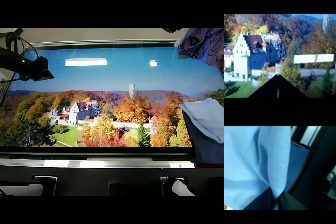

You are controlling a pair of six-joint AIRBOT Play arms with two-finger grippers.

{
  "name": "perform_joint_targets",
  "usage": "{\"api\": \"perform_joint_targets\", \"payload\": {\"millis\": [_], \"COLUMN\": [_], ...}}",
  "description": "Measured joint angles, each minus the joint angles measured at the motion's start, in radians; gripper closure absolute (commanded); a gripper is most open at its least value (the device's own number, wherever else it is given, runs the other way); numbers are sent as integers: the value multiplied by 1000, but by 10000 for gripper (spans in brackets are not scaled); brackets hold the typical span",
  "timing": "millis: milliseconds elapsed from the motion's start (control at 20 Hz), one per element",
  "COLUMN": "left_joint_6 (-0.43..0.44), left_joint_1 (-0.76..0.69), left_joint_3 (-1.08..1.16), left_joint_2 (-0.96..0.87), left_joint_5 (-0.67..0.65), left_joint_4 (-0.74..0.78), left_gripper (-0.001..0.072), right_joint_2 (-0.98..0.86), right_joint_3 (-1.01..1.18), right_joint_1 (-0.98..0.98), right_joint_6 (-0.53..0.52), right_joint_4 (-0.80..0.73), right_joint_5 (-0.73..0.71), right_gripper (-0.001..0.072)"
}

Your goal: Fold the clothes and pants, and hang the long-sleeved shirts on hangers.

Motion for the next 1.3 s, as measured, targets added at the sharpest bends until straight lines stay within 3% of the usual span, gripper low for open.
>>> {"api": "perform_joint_targets", "payload": {"millis": [500, 1000, 1050, 1150, 1300], "left_joint_6": [0, 0, 0, 0, 0], "left_joint_1": [0, 0, 0, 0, 0], "left_joint_3": [0, 0, 0, 0, 0], "left_joint_2": [0, 0, 0, 0, 0], "left_joint_5": [0, 0, 0, 0, 0], "left_joint_4": [0, 0, 0, 0, 0], "left_gripper": [688, 688, 688, 688, 688], "right_joint_2": [35, 35, 35, 35, 35], "right_joint_3": [-236, -286, -288, -288, -285], "right_joint_1": [-32, -33, -33, -33, -33], "right_joint_6": [45, 52, 52, 41, -35], "right_joint_4": [-11, -88, -92, -106, -140], "right_joint_5": [-43, -40, -40, -32, -57], "right_gripper": [679, 669, 582, 270, 257]}}
